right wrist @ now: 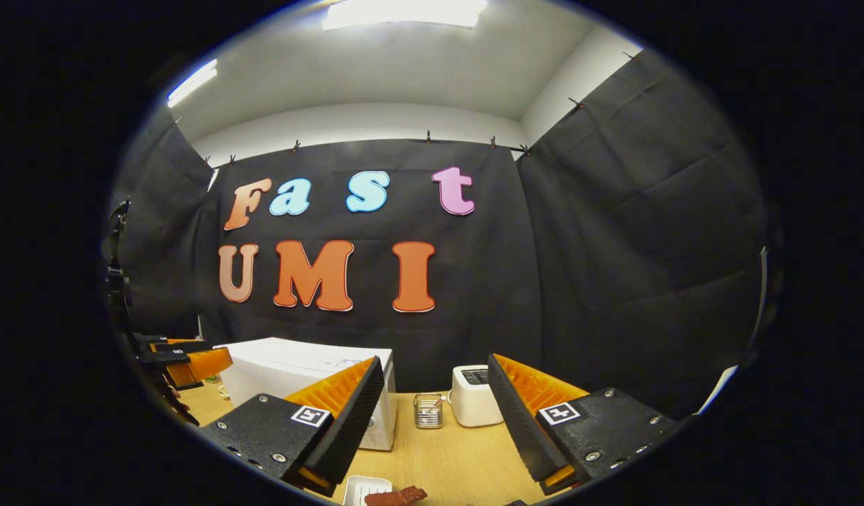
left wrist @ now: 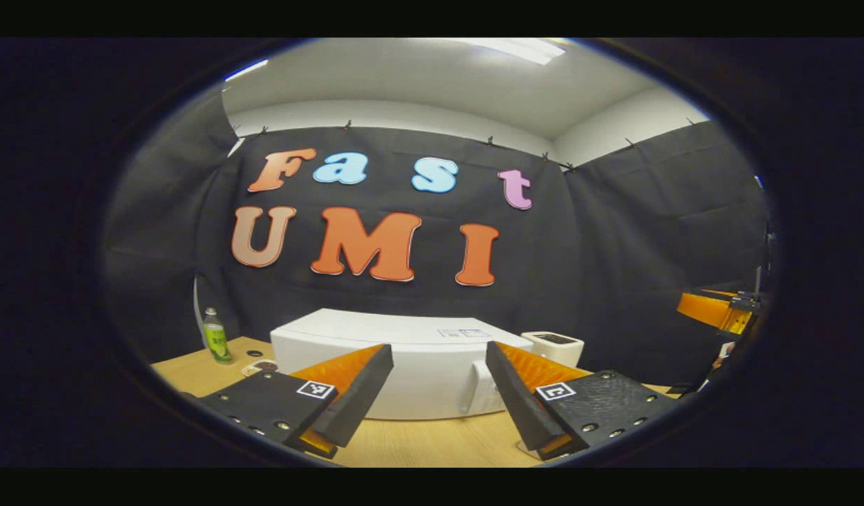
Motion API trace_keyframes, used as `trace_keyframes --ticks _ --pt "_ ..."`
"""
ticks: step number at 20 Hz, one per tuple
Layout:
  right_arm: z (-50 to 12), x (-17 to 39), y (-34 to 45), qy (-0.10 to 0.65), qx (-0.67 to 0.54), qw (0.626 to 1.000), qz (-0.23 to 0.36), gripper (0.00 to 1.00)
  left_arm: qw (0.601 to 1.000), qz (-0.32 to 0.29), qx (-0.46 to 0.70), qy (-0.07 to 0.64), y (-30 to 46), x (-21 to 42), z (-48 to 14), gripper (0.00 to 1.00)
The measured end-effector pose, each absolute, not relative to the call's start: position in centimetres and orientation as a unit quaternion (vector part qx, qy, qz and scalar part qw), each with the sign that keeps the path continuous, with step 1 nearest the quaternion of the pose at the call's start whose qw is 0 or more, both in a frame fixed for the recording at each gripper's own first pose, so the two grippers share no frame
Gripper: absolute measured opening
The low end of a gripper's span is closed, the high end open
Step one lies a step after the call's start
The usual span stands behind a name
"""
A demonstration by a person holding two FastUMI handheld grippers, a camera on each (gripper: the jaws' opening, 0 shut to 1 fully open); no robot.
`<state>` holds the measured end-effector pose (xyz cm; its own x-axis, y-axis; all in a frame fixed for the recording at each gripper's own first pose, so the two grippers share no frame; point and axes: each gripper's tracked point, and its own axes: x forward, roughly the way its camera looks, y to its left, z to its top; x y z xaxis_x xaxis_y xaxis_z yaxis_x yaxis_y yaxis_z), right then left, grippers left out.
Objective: Open the microwave oven with the left hand, put the food in, and close the microwave oven.
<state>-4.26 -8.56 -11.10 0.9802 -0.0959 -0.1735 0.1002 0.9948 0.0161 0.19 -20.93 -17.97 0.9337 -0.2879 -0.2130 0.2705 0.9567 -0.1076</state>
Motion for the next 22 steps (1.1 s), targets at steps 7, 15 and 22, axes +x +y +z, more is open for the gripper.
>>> trace_keyframes --ticks 7,15,22 --pt "-15.4 -5.8 -11.3 0.116 0.011 0.991 -0.061 0.93 0.976 -0.153 -0.023 0.152 -26.5 0.5 -24.9 0.84" --pt "-19.8 -7.3 -12.2 0.136 0.009 0.989 -0.063 0.93 0.969 -0.142 0.003 0.204 -30.2 3.1 -33.2 0.88" --pt "-23.2 -7.9 -11.8 0.163 0.001 0.985 -0.051 0.93 0.963 -0.113 0.01 0.244 -31.2 5.1 -38.5 0.78"
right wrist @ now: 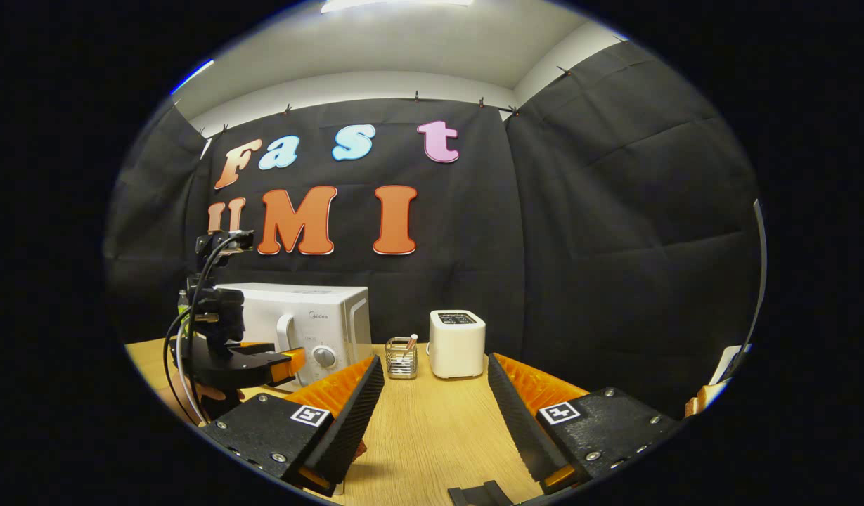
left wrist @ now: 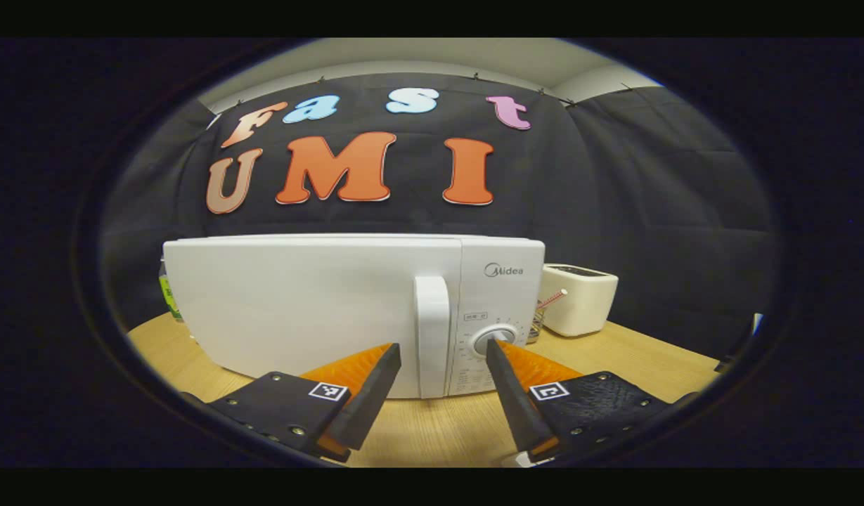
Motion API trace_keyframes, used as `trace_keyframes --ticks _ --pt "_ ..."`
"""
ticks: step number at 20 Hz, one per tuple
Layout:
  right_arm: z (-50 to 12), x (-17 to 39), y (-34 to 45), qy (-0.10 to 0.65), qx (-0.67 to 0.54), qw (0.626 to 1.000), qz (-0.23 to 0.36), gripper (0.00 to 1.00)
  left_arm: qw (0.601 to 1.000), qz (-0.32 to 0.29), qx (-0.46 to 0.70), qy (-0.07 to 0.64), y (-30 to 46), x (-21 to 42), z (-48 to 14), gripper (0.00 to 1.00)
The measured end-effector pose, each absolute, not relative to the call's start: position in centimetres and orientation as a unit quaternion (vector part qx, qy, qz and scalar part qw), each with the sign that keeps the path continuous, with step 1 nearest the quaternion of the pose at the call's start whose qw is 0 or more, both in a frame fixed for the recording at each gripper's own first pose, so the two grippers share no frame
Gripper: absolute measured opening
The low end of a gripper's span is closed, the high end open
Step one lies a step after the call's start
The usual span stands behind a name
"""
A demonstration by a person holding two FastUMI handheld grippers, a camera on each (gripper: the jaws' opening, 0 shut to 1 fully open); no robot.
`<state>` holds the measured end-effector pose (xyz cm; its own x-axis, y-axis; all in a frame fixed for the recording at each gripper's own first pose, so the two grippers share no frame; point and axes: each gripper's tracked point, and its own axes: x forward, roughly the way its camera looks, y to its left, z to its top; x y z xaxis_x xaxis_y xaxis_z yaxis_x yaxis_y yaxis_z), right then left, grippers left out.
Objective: Open the microwave oven with the left hand, put the food in, and close the microwave oven.
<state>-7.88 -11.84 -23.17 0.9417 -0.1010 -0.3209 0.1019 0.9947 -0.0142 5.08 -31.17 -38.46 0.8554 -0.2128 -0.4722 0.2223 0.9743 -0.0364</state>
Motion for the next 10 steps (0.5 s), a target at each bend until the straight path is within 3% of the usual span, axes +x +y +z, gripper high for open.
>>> trace_keyframes --ticks 5,9,10 --pt "-25.0 -8.1 -12.7 0.179 -0.013 0.982 -0.054 0.93 0.967 -0.071 0.018 0.243 -30.1 6.6 -39.9 0.66" --pt "-26.1 -8.2 -13.7 0.188 -0.004 0.98 -0.062 0.93 0.962 -0.061 0.002 0.265 -30.4 6.4 -41.6 0.38" --pt "-26.3 -8.1 -14.1 0.19 -0.004 0.979 -0.066 0.93 0.963 -0.059 0.01 0.262 -30.4 6.5 -41.4 0.25"
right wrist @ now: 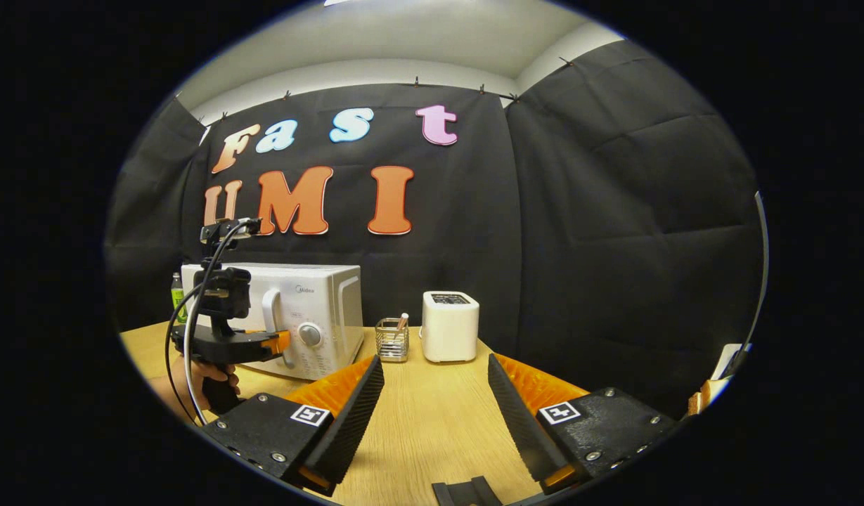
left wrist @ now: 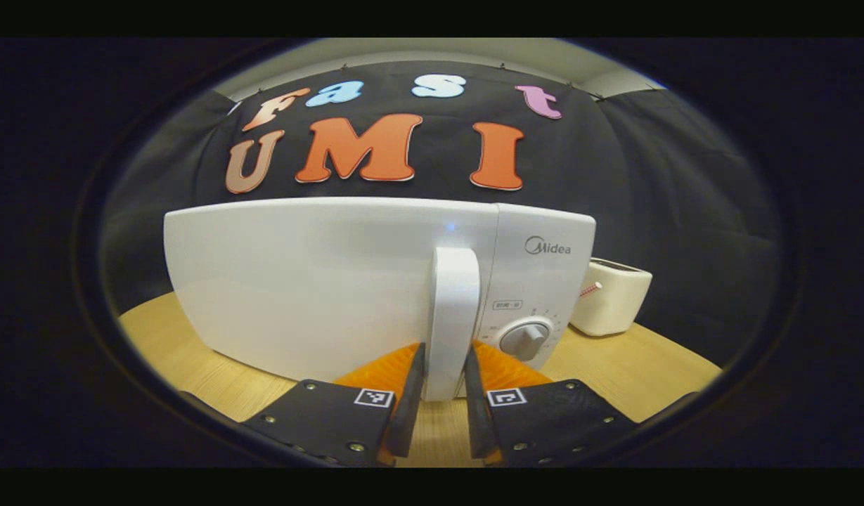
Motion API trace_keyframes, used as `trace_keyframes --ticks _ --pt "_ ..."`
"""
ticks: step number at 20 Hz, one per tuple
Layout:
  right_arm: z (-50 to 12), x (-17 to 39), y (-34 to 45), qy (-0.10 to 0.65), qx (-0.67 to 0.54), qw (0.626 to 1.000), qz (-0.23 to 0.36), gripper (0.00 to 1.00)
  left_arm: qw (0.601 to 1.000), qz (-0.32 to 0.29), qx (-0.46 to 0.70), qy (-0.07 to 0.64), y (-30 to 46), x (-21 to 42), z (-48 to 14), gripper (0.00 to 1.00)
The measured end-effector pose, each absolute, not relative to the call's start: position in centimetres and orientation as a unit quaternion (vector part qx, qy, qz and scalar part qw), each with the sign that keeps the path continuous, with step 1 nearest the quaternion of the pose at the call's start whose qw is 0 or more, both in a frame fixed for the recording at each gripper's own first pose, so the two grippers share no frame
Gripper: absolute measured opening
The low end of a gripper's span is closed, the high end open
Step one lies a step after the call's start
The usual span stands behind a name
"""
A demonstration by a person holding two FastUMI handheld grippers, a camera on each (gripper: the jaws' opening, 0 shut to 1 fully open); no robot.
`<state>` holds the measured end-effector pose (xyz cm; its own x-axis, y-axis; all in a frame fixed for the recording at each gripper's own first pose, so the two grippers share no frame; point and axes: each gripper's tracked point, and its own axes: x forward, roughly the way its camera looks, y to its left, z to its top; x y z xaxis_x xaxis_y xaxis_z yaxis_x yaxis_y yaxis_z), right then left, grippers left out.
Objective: Open the microwave oven with the left hand, put the food in, and close the microwave oven.
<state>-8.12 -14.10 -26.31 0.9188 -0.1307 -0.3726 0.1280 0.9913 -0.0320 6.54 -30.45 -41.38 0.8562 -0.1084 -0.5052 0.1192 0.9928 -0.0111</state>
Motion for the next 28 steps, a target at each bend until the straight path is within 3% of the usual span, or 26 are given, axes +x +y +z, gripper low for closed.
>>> trace_keyframes --ticks 1,9,12,13,17,18,19,28 --pt "-26.4 -8.3 -14.3 0.191 -0.003 0.979 -0.068 0.93 0.964 -0.06 0.015 0.26 -30.6 6.6 -41.5 0.33" --pt "-27.7 -9.0 -14.8 0.21 0.015 0.974 -0.083 0.93 0.965 -0.077 -0.006 0.25 -30.9 6.0 -41.2 0.1" --pt "-28.2 -9.5 -14.6 0.221 0.008 0.972 -0.08 0.93 0.965 -0.082 -0.011 0.249 -30.8 5.8 -41.2 0.18" --pt "-28.3 -9.7 -14.5 0.223 0.004 0.971 -0.08 0.93 0.964 -0.08 -0.015 0.252 -30.8 5.7 -41.4 0.11" --pt "-29.0 -10.0 -14.3 0.234 -0.003 0.969 -0.079 0.93 0.969 -0.076 -0.006 0.237 -30.6 4.3 -40.5 0.11" --pt "-29.2 -10.0 -14.2 0.238 -0.001 0.968 -0.079 0.93 0.969 -0.081 -0.002 0.233 -30.5 3.8 -40.3 0.16" --pt "-29.5 -10.0 -14.0 0.242 0.003 0.967 -0.076 0.93 0.969 -0.084 -0.005 0.232 -30.4 3.2 -40.2 0.11" --pt "-29.9 -10.8 -11.2 0.255 0.0 0.965 -0.054 0.93 0.97 -0.143 0.017 0.198 -26.5 -4.7 -37.1 0.11"
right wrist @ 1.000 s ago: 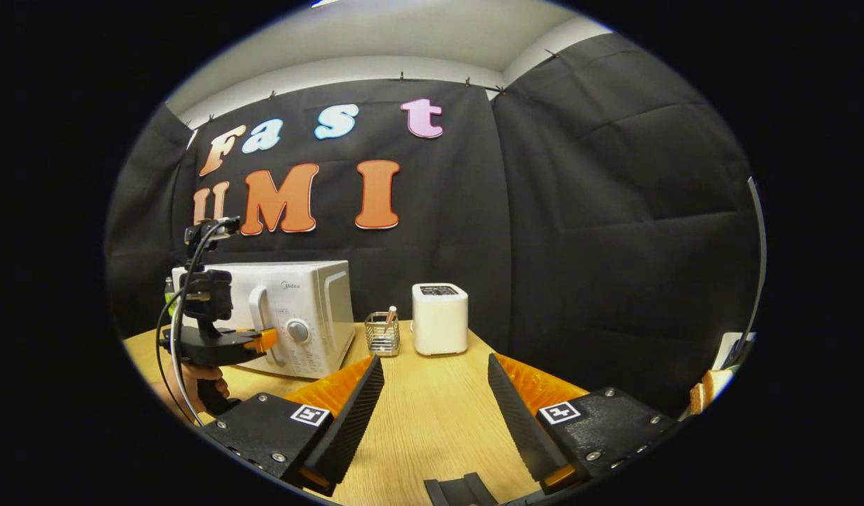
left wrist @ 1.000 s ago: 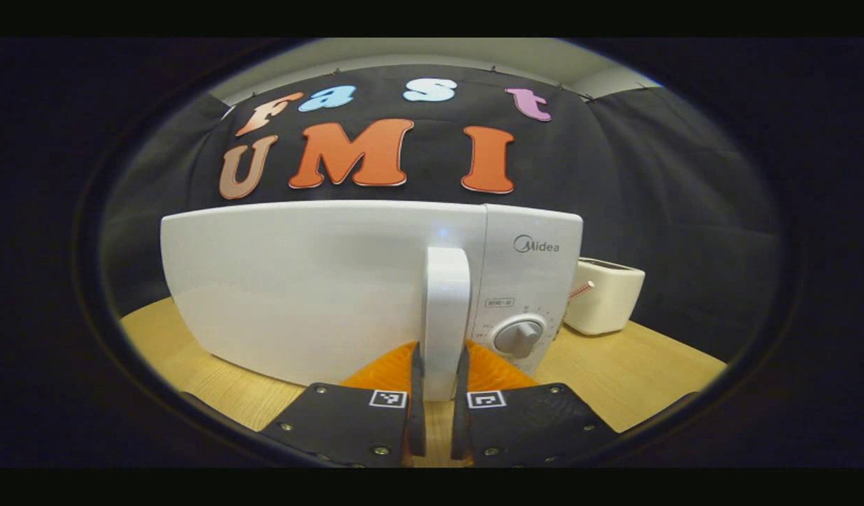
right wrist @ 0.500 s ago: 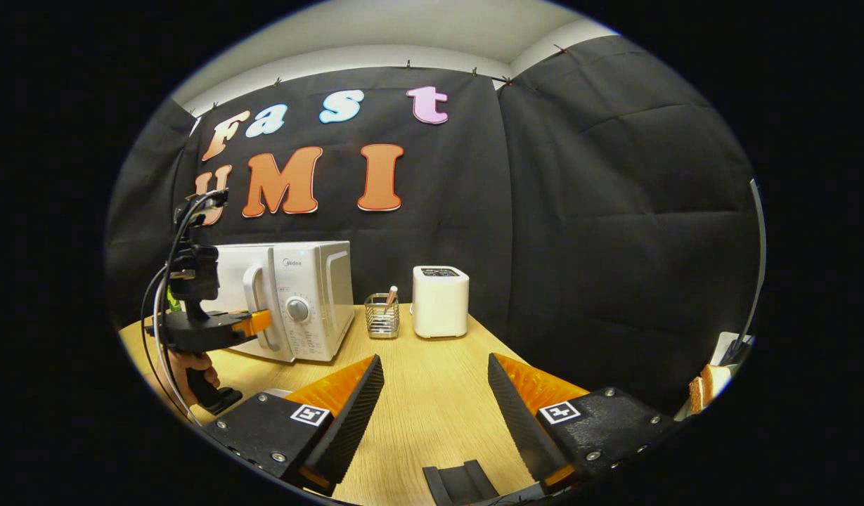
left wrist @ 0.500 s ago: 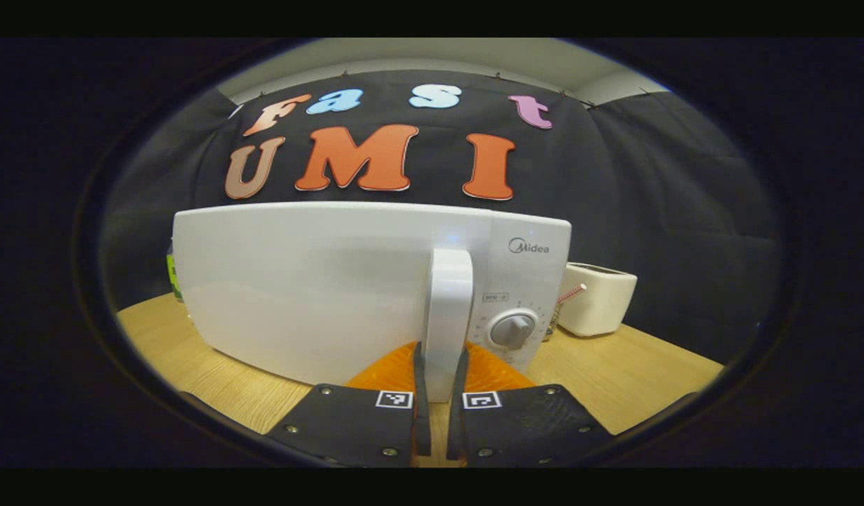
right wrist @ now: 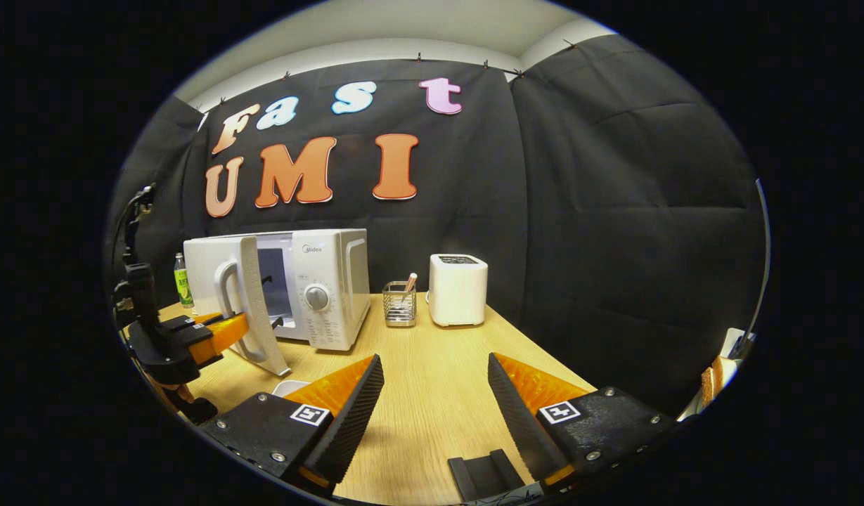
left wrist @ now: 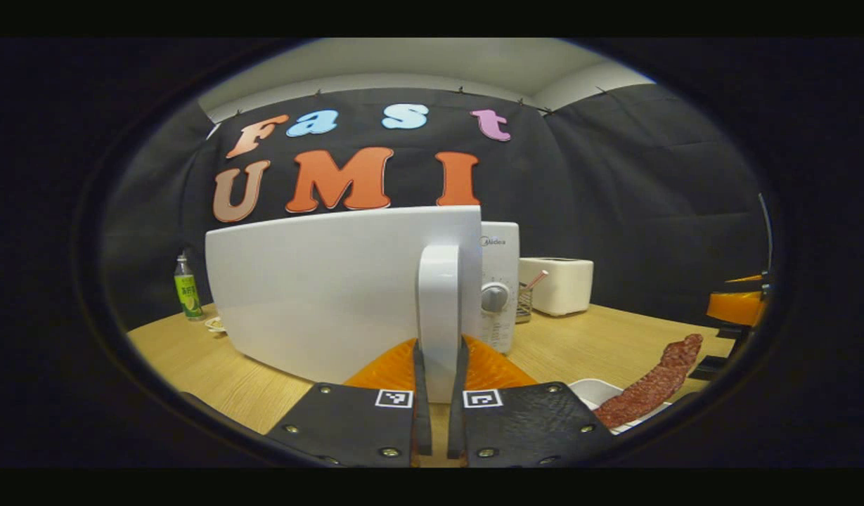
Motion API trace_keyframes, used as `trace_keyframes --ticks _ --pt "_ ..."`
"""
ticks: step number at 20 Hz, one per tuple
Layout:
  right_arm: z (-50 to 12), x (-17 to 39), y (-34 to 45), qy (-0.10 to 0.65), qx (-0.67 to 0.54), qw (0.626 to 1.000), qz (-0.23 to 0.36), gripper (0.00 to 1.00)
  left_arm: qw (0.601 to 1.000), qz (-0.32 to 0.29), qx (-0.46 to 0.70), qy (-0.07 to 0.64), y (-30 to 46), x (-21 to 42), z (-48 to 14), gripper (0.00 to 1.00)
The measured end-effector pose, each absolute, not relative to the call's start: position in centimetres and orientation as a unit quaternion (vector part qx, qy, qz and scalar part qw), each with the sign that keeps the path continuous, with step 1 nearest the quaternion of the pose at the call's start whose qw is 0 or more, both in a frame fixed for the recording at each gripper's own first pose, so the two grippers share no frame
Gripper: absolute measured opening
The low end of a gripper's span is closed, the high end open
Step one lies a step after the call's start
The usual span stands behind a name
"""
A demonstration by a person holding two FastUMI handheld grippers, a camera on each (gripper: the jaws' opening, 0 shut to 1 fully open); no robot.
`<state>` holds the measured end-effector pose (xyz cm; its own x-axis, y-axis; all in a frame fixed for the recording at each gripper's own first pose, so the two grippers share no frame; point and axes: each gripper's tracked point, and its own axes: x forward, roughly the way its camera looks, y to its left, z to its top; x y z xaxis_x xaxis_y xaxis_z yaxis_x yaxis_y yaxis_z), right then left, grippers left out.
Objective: Open the microwave oven with the left hand, put the food in, and close the microwave oven.
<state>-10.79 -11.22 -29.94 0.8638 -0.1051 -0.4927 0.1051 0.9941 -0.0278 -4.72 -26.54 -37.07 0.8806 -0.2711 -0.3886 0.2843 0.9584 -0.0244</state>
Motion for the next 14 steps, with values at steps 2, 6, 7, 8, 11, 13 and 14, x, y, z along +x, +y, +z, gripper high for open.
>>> trace_keyframes --ticks 2,6,7,8,11,13,14 --pt "-29.8 -10.9 -10.6 0.257 0.004 0.965 -0.05 0.93 0.969 -0.144 0.009 0.199 -25.1 -6.8 -36.1 0.08" --pt "-29.9 -10.7 -9.3 0.259 0.008 0.965 -0.041 0.93 0.974 -0.137 0.006 0.179 -21.6 -10.0 -34.2 0.05" --pt "-30.1 -10.8 -8.8 0.261 0.008 0.965 -0.034 0.93 0.976 -0.134 0.009 0.173 -20.8 -10.7 -34.0 0.05" --pt "-30.3 -10.8 -8.4 0.264 0.007 0.964 -0.032 0.93 0.977 -0.129 0.015 0.167 -19.9 -11.4 -33.5 0.17" --pt "-30.7 -10.9 -8.0 0.274 0.004 0.961 -0.027 0.93 0.981 -0.106 0.01 0.16 -17.0 -13.2 -32.7 0.11" --pt "-31.0 -11.1 -7.2 0.28 0.007 0.96 -0.02 0.93 0.984 -0.091 0.011 0.152 -14.8 -14.3 -32.0 0.11" --pt "-31.1 -11.5 -6.5 0.282 0.009 0.959 -0.01 0.93 0.986 -0.082 0.008 0.148 -13.7 -14.7 -31.6 0.1"
